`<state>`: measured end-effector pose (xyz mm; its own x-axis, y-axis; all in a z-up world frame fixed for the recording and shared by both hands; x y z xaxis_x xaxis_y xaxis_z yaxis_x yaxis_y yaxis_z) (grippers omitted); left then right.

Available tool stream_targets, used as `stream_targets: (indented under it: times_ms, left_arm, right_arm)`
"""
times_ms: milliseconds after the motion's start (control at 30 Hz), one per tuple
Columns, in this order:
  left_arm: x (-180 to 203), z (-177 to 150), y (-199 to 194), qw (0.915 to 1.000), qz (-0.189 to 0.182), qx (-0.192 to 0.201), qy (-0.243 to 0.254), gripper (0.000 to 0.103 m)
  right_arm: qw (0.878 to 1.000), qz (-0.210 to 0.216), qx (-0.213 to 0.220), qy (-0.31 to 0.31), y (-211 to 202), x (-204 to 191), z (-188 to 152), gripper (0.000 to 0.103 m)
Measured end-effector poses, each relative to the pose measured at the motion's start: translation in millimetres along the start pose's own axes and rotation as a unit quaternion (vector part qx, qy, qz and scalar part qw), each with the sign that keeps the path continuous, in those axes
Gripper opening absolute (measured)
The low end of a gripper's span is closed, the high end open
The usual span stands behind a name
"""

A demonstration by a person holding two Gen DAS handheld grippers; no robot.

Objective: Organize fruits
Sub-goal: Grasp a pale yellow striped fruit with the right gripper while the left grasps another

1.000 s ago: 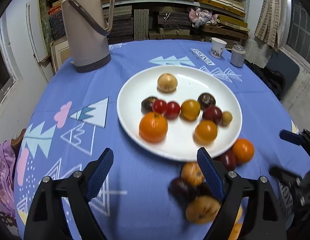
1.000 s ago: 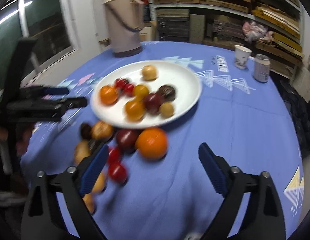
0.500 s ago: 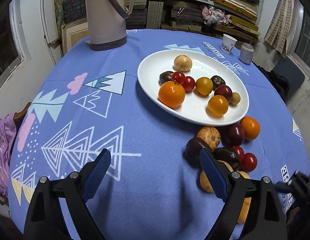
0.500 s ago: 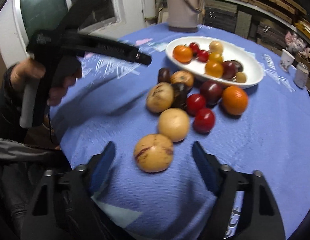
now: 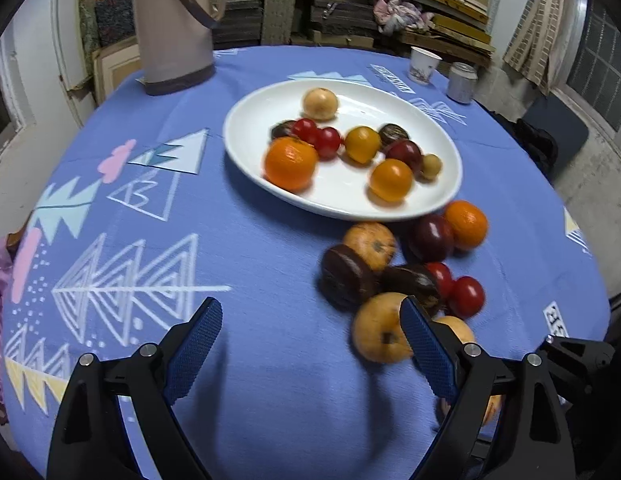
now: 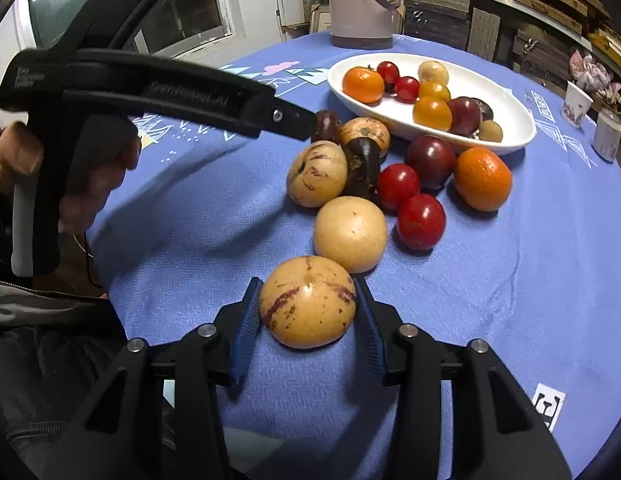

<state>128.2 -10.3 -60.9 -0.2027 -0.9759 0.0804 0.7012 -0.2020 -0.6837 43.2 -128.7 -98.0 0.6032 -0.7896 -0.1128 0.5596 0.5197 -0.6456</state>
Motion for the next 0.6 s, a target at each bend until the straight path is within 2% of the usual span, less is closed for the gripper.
stream_targets:
  times_ms: [200,267,367,433,500,600]
  left_arm:
    - [20.1,-6.9,4.7,0.9993,-0.027,-0.005,0.023,0.090]
    - [25.2,-11.5,9.0,0.9987,-0.030,-0.013,0.039,0.086]
    - [27.3,-15.7,11.3,0.9975,-0.059,-0.019,0.034,0.072]
    - [28.5,-15.9,12.4,0.9968,-0.072,-0.020,0.028,0.059]
    - [32.5,-17.9,17.4,0.9959,-0.079,-0.026,0.035,0.056]
    - [33.0,-25.3,31.3,0.9962,-0.067,-0.045,0.033,0.055]
  right_arm:
    - [1.000,0.000,0.006,0.011,-8.9,9.3,-0.2,0.044]
    - [1.000,-0.001,0.010,0.013,-12.5,11.5,0.2,0.045]
    - [1.000,-0.005,0.013,0.016,-15.8,15.1,0.5,0.045]
    - [1.000,-0.005,0.015,0.019,-15.9,16.1,0.7,0.045]
    - [1.000,-0.003,0.015,0.020,-16.7,14.6,-0.1,0.045]
    - [1.000,-0.003,0.013,0.021,-15.6,13.4,-1.2,0.045]
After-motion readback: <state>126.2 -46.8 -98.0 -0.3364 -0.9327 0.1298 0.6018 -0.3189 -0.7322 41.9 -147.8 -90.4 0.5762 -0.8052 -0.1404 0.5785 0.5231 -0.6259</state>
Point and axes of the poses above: each gripper's, at about its wrist camera, not at the fingertips, and y roughly the way its jaws point, x to its right, z to its top, the point moved 5 cm from there along y, roughly the way its jaws point, and after that the axes turned 11 degrees about x, right-handed, at the moved point
